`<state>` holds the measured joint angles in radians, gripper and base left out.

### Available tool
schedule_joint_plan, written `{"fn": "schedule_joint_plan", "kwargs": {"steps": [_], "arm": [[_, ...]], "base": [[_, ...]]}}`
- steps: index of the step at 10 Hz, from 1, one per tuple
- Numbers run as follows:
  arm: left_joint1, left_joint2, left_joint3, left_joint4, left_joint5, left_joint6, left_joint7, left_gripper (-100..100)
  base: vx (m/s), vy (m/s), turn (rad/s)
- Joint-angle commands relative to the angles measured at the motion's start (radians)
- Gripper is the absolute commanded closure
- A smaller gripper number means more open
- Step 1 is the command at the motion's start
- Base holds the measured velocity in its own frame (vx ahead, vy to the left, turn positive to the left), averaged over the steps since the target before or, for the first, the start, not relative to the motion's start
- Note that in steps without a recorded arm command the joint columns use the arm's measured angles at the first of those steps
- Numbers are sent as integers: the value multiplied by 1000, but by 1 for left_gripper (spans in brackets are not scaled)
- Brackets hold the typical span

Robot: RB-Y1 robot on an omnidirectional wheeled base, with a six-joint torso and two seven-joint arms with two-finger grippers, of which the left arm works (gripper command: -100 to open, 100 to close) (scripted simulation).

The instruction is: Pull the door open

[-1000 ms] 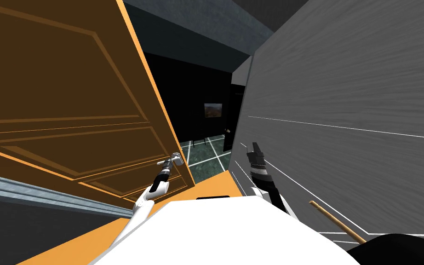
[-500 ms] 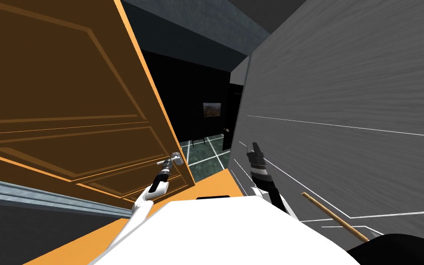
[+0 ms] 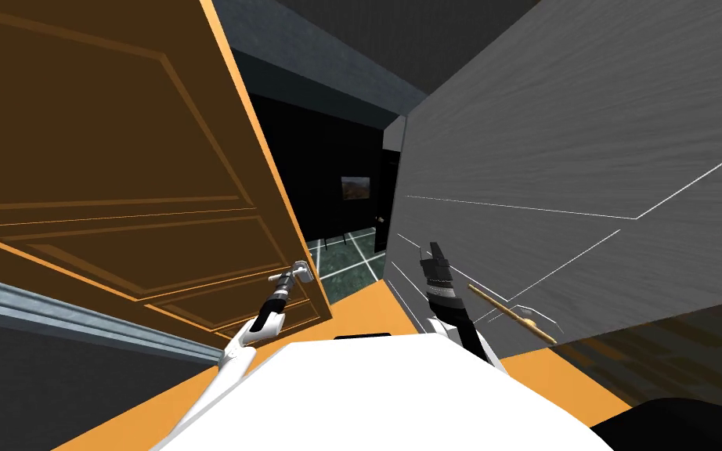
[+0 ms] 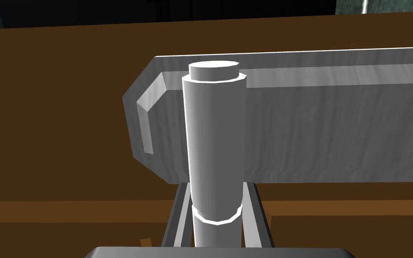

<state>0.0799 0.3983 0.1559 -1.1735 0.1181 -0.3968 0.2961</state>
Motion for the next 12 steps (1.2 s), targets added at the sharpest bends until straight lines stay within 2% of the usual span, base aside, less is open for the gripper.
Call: {"fn": "schedule_joint_plan", "kwargs": {"steps": [1, 3, 4, 5, 6, 7, 12], "arm": [[10, 16, -12, -7, 1, -8, 16, 100], [25, 34, -32, -18, 1, -14, 37, 100], [19, 29, -27, -14, 1, -12, 31, 100], [40, 45, -47, -24, 0, -26, 50, 100], [45, 50, -51, -27, 0, -30, 55, 100], [61, 65, -65, -36, -1, -44, 71, 100], [118, 120, -113, -71, -2, -92, 125, 100]], "base": [[-198, 32, -107], [-256, 35, -116], [-102, 11, -38], [-182, 44, -142], [-215, 81, -122], [-232, 54, -157], [-232, 75, -131]]}}
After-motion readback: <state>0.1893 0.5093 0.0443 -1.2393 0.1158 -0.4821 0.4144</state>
